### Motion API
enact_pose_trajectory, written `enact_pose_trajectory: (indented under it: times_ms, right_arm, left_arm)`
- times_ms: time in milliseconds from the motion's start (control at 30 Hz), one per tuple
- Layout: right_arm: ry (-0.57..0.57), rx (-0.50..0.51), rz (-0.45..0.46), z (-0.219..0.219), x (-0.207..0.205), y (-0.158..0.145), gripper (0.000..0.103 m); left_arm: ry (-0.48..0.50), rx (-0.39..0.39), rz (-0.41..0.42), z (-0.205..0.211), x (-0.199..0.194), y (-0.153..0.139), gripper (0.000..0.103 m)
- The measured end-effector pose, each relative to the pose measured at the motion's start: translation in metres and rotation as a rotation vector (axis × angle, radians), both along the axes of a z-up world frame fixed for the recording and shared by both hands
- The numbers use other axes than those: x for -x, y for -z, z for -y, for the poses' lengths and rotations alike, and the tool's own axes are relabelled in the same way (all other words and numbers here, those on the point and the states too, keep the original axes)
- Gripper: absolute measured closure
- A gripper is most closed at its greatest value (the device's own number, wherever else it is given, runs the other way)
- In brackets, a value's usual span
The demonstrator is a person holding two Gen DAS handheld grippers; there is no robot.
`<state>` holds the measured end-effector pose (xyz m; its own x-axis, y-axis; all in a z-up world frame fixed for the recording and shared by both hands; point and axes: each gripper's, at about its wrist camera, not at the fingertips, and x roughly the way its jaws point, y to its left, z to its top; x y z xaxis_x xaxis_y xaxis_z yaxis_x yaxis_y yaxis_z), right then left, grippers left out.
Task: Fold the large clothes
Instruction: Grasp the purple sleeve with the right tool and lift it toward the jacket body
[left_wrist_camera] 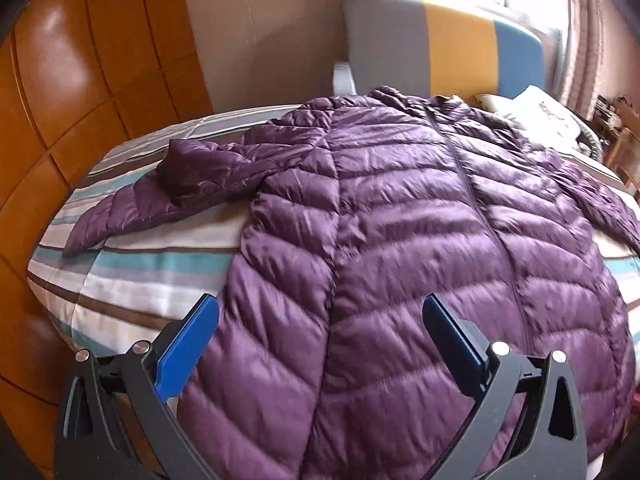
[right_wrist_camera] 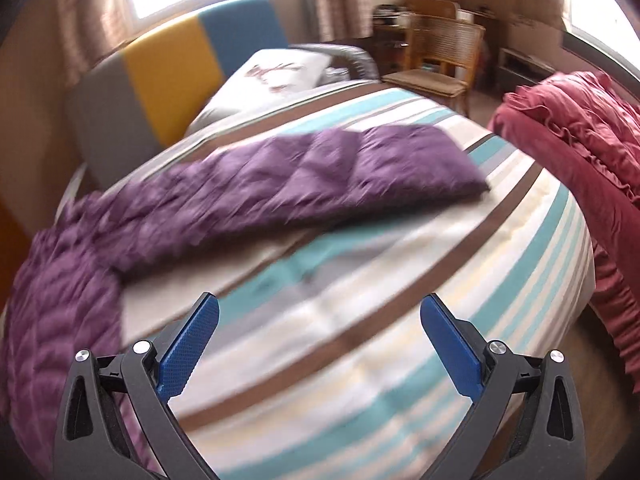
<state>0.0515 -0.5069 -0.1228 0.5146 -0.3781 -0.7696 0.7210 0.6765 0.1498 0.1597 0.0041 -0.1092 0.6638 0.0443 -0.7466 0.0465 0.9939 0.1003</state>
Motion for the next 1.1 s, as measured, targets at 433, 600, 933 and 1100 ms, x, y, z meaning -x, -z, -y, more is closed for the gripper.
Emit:
enact_pose_trajectory:
  times_ms: [433,600,933,1100]
  right_arm:
    - [0.286,-0.180,0.048,0.106,-0.024,0.037,0.012]
    - [0.355,-0.189,0.083,0.121,-0.032,0.041,0.018]
    - [0.370,-0.226,0.160,0.143,-0.042,0.047,0.085]
    - [0.319,-0.148,0.191,0.128,-0.047,0.028,0.091]
  left_arm:
    - [-0.074,-0.038,0.003,0.006,-0.060,0.019,0.002]
    - [-0.086,-0.066,-0.006,0.009,-0.078,0.029,0.002]
    - [-0.086,-0.073,-0.011,0.007,-0.086,0.042,0.002]
    - [-0.091,-0.067,-0.026,0.004,-0.084,0.048,0.002]
